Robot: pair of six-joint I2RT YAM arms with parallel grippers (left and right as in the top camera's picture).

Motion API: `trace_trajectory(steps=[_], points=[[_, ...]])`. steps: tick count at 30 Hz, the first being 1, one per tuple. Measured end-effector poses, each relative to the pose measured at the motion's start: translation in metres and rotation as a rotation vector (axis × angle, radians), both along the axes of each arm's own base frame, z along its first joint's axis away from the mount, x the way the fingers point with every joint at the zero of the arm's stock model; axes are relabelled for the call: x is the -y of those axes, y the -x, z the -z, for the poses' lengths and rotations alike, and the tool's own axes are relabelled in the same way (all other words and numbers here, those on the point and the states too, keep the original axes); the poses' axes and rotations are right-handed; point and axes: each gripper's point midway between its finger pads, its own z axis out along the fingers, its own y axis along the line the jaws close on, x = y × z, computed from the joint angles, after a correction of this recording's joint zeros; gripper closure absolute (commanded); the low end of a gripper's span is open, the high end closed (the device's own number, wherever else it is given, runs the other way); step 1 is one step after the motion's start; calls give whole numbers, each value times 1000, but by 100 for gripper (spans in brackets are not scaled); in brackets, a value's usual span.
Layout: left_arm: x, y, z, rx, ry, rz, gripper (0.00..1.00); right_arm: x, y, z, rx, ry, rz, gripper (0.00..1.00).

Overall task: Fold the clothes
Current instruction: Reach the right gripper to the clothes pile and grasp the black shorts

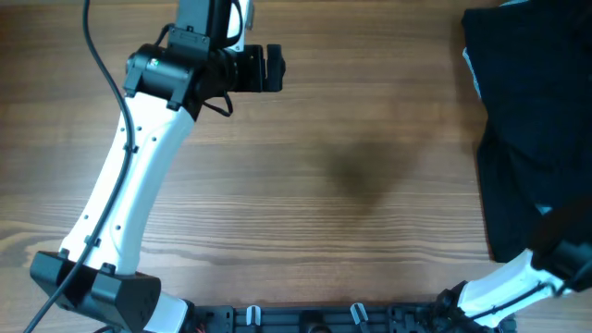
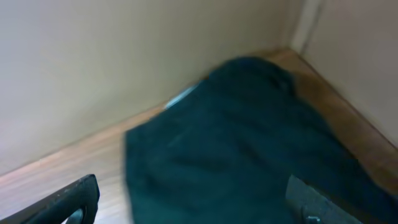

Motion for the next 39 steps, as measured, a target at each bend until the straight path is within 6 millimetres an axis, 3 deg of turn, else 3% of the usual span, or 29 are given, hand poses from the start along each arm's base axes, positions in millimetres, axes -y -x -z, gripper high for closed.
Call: trace_trajectory(steps=[5, 8, 15, 20, 23, 27, 28, 29, 31, 32, 35, 39], points=[[-8, 9, 9, -45, -43, -18, 0, 44, -9, 84, -69, -78, 78, 3], [-10, 11, 11, -58, -53, -22, 0, 66, -2, 113, -89, -116, 133, 3], [-10, 11, 12, -61, -52, -24, 0, 114, 20, 103, -29, -90, 224, 3], [-8, 5, 30, -106, -59, -37, 0, 125, 22, 96, 0, -68, 237, 4], [-7, 1, 43, -141, -63, -49, 0, 126, 19, 109, -9, -76, 237, 5], [-7, 1, 45, -146, -63, -51, 0, 130, 15, 153, -50, -106, 238, 9], [-7, 1, 45, -146, -63, -51, 0, 130, 15, 160, -58, -111, 238, 14], [-7, 1, 45, -146, -63, -51, 0, 131, 15, 164, -61, -109, 238, 31], [-7, 1, 45, -147, -61, -54, 0, 132, 14, 164, -56, -103, 239, 78], [-7, 1, 45, -147, -60, -55, 1, 133, 14, 163, -51, -98, 241, 96], [-7, 1, 45, -149, -57, -61, 11, 134, 14, 164, -48, -117, 256, 96], [-6, -3, 43, -132, -49, -68, 33, 128, 20, 165, -77, -148, 261, 96]])
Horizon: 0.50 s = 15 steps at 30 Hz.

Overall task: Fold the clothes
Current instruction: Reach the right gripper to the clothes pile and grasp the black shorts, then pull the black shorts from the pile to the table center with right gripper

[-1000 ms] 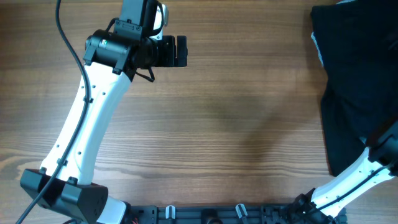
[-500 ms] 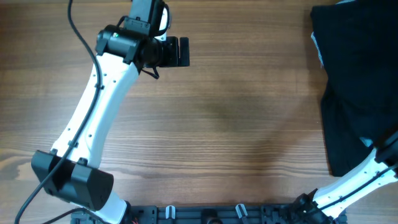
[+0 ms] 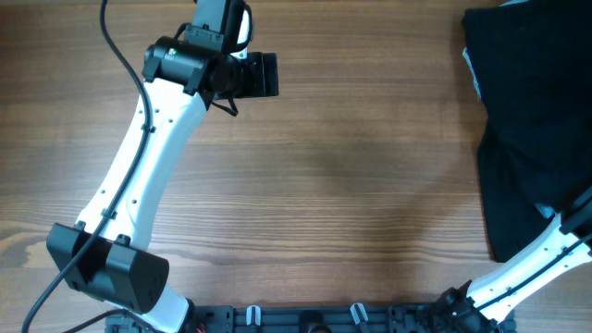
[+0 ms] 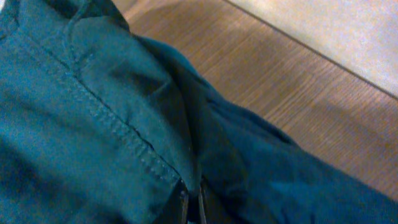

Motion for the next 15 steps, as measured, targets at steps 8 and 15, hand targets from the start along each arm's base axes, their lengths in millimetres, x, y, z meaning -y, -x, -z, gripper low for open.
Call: trace_trajectory(steps=[8, 15], points=[[4, -13, -8, 60, 19, -6, 69, -63, 7, -185, 235, 85, -163, 96], [-9, -24, -33, 149, 47, -40, 72, -214, -8, -257, 296, 31, -452, 96]])
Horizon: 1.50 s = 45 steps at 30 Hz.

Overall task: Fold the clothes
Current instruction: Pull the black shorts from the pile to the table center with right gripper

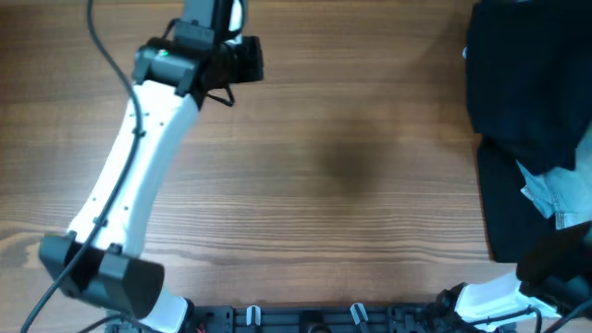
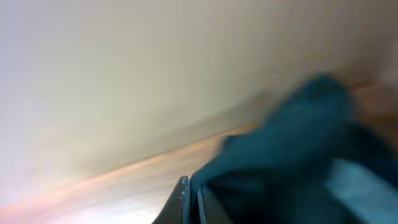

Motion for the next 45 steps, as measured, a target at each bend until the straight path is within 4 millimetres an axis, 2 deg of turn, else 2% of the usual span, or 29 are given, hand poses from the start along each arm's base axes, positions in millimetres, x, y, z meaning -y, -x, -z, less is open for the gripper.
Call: trace_trajectory(steps=[5, 6, 8, 9, 12, 18, 22, 25, 28, 32, 33, 35, 37, 38, 42, 45], points=[[-49, 9, -51, 110, 27, -102, 71, -112, -26, 4, -20, -11, -222, 96], [-66, 15, -64, 138, 31, -138, 71, -135, -28, 4, -20, -14, -265, 96], [-84, 22, -77, 162, 32, -178, 70, -173, -31, 4, -23, -15, -333, 96], [-93, 27, -81, 165, 30, -199, 70, -200, -31, 5, -27, -16, -382, 96], [-115, 38, -80, 140, 19, -251, 70, -263, -23, 12, -61, -13, -483, 96], [-129, 49, -67, 69, 3, -288, 70, -383, 11, 25, -118, 20, -670, 96], [-141, 49, -67, 67, 1, -319, 67, -447, 31, 52, -172, 27, -789, 96], [-151, 49, -67, 66, 0, -344, 66, -478, 37, 85, -239, 28, -838, 96], [-154, 50, -65, 59, -1, -353, 65, -496, 39, 119, -314, 25, -857, 96], [-154, 51, -65, 57, -1, -353, 63, -501, 40, 124, -325, 20, -862, 93], [-154, 51, -65, 57, -2, -353, 62, -502, 41, 124, -323, 21, -864, 86], [-154, 50, -66, 59, -1, -353, 59, -506, 44, 124, -319, 29, -882, 62], [-154, 49, -67, 67, 0, -353, 55, -523, 56, 121, -292, 53, -953, 39], [-154, 48, -67, 70, 0, -353, 53, -530, 62, 121, -282, 68, -985, 33], [-154, 47, -68, 76, 1, -353, 50, -572, 103, 121, -241, 141, -1153, 18], [-154, 47, -68, 77, 1, -353, 44, -586, 118, 122, -231, 165, -1195, 16]])
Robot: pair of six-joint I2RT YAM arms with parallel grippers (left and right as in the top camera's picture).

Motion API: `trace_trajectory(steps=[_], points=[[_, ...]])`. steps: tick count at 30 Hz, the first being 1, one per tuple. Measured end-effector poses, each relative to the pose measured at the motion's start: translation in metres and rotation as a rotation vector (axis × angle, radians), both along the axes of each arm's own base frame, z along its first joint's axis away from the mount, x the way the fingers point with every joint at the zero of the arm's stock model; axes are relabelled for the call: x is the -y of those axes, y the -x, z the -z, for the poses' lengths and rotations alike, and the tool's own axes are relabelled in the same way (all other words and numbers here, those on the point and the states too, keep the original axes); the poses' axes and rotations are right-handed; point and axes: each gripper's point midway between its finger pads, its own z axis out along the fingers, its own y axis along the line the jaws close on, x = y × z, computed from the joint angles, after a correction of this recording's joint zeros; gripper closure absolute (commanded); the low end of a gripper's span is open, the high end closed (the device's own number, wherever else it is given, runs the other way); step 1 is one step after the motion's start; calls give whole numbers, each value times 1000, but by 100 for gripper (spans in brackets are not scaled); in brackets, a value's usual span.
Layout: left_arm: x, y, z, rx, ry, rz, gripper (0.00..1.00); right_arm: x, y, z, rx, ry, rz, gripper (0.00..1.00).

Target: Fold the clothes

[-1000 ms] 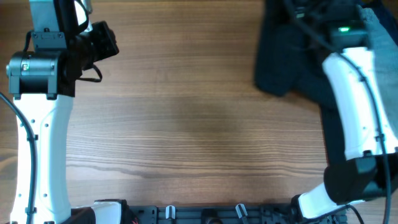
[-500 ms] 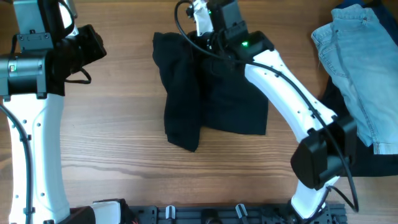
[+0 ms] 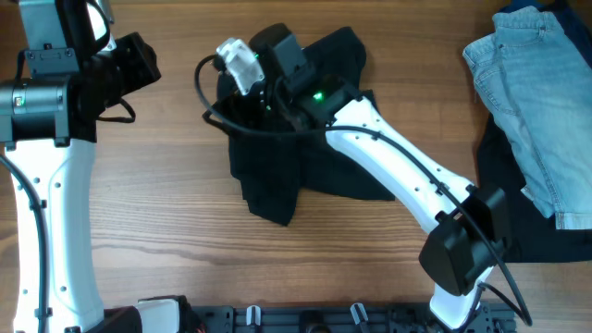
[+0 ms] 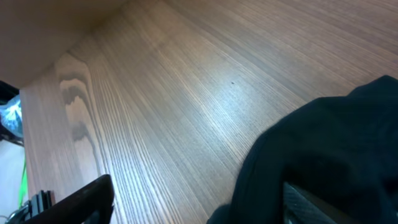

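Note:
A dark teal-black garment (image 3: pixel 301 148) lies crumpled on the wooden table, left of centre. My right gripper (image 4: pixel 202 202) sits at the garment's upper left edge (image 3: pixel 242 67), pointing left. Its fingers (image 4: pixel 87 199) stand wide apart and open, and the garment's edge (image 4: pixel 323 143) lies against the right one. Light blue jeans (image 3: pixel 527 102) lie at the far right. My left gripper (image 3: pixel 139 60) hovers at the far left, away from all cloth; its jaws do not show clearly.
More dark cloth (image 3: pixel 504 199) lies under and beside the jeans at the right edge. The right arm (image 3: pixel 407 176) stretches diagonally across the table over the garment. The left arm (image 3: pixel 46 185) stands along the left side.
The dark garment, then held up at the right edge by my shut right gripper, now lies left of centre. The right gripper is open. My left gripper has moved further left.
My right gripper was open above the dark pile at the right edge. Then it was shut on a fold of the dark garment, then held it raised, with jeans showing beneath. Now the garment lies mid-table, released, and the jeans are uncovered.

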Motion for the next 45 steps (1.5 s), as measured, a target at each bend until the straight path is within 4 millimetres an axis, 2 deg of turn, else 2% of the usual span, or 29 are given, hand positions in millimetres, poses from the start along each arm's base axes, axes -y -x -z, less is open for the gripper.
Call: trace_trajectory(steps=[2, 5, 8, 9, 10, 13, 14, 17, 19, 21, 23, 26, 29, 34, 37, 40, 43, 44, 45], points=[[0, 0, 0, 0, 0, 0, 41, 10, -11, 1, -7, 3, 45, 15], [-3, -1, -1, 3, 0, -8, 37, 47, -47, -1, -26, -3, 171, 10], [1, -8, -7, 40, 14, 11, 36, 107, -88, -18, -13, -29, 330, 9], [6, -14, -10, 63, 16, 28, 36, 157, -111, -38, 9, -55, 446, 9], [27, -25, -10, 88, 15, 100, 36, 169, -115, -42, 12, -59, 473, 9], [70, -57, 1, 122, -34, 205, 31, 222, -125, -39, -30, -36, 582, 8], [95, -69, 19, 102, -57, 263, 28, 239, -128, -35, -53, -24, 618, 7], [148, -97, 85, 17, -130, 398, 18, 286, -131, -24, -104, 4, 713, 7], [171, -107, 128, -41, -173, 452, 14, 307, -128, -17, -142, 27, 748, 7], [191, -116, 161, -63, -224, 492, 9, 324, -124, -11, -174, 45, 779, 7], [202, -121, 179, -65, -263, 522, 7, 335, -120, -6, -197, 63, 791, 7], [210, -133, 191, -32, -312, 551, 5, 346, -115, -1, -212, 88, 793, 7], [206, -139, 201, -33, -352, 553, 4, 346, -112, 2, -217, 104, 779, 7], [192, -144, 228, -86, -423, 545, 6, 346, -110, 3, -216, 116, 767, 7], [187, -140, 246, -136, -445, 554, 16, 346, -110, 3, -216, 116, 767, 7], [185, -137, 250, -155, -457, 564, 27, 346, -110, 3, -217, 116, 767, 7], [183, -132, 253, -179, -472, 580, 49, 346, -110, 3, -218, 116, 767, 7], [182, -133, 253, -179, -478, 585, 53, 346, -110, 3, -218, 117, 767, 7], [180, -133, 253, -180, -480, 583, 53, 346, -110, 3, -218, 117, 767, 7]])
